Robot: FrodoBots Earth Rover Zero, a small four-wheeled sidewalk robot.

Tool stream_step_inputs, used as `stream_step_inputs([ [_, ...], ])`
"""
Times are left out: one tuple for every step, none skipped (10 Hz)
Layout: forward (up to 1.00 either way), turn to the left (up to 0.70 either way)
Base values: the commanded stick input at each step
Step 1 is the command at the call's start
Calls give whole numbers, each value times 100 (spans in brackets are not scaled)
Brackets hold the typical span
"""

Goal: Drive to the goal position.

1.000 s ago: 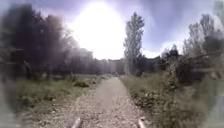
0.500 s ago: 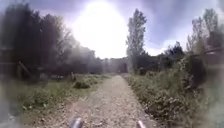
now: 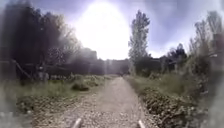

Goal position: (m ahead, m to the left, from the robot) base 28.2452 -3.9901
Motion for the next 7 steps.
stream_step_inputs([
  [70,0],
  [70,0],
  [70,0],
  [70,0],
  [70,0],
  [70,0],
  [70,0],
])
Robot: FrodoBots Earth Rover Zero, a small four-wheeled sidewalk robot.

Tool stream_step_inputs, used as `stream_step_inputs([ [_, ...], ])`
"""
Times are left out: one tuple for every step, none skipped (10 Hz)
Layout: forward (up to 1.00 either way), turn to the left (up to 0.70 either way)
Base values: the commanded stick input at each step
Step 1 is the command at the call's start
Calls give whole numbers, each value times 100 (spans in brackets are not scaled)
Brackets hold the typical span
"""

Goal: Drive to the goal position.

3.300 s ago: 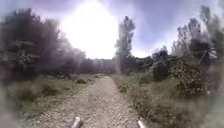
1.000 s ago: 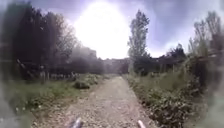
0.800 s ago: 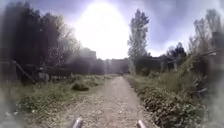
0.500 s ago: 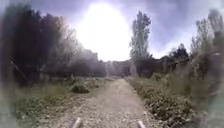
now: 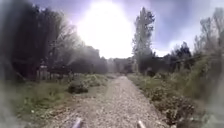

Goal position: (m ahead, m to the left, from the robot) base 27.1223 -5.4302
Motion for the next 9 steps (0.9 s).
stream_step_inputs([
  [70,0],
  [70,0],
  [70,0],
  [70,0],
  [70,0],
  [70,0],
  [70,0],
  [70,0],
  [70,0],
])
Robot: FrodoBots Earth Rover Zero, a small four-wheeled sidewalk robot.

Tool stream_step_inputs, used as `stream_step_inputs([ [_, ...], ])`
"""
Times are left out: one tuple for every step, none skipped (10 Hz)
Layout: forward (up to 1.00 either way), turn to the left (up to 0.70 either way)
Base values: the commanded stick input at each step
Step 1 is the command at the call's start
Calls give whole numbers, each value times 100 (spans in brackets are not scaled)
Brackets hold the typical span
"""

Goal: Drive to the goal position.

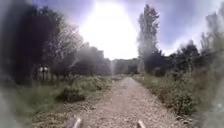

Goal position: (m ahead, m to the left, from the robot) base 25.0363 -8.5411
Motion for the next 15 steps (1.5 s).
stream_step_inputs([
  [70,-21],
  [70,-35],
  [70,-35],
  [70,-34],
  [70,-9],
  [70,0],
  [70,0],
  [70,0],
  [70,0],
  [70,0],
  [70,0],
  [70,0],
  [70,0],
  [70,0],
  [70,-1],
])
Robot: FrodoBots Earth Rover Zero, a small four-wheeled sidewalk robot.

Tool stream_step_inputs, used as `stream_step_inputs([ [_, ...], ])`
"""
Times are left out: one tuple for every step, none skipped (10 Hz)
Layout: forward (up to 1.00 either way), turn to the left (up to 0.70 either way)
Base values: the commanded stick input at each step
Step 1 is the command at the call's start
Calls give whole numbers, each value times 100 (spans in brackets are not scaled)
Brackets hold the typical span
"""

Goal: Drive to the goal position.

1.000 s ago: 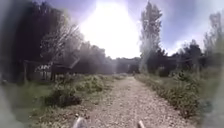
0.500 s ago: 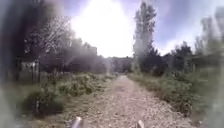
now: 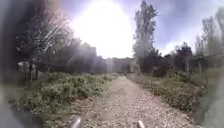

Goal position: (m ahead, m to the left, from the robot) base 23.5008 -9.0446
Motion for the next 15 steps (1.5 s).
stream_step_inputs([
  [70,-35],
  [70,-35],
  [70,-35],
  [70,-35],
  [70,-30],
  [70,-12],
  [70,0],
  [70,0],
  [70,0],
  [70,0],
  [70,0],
  [70,0],
  [70,0],
  [70,0],
  [70,0],
])
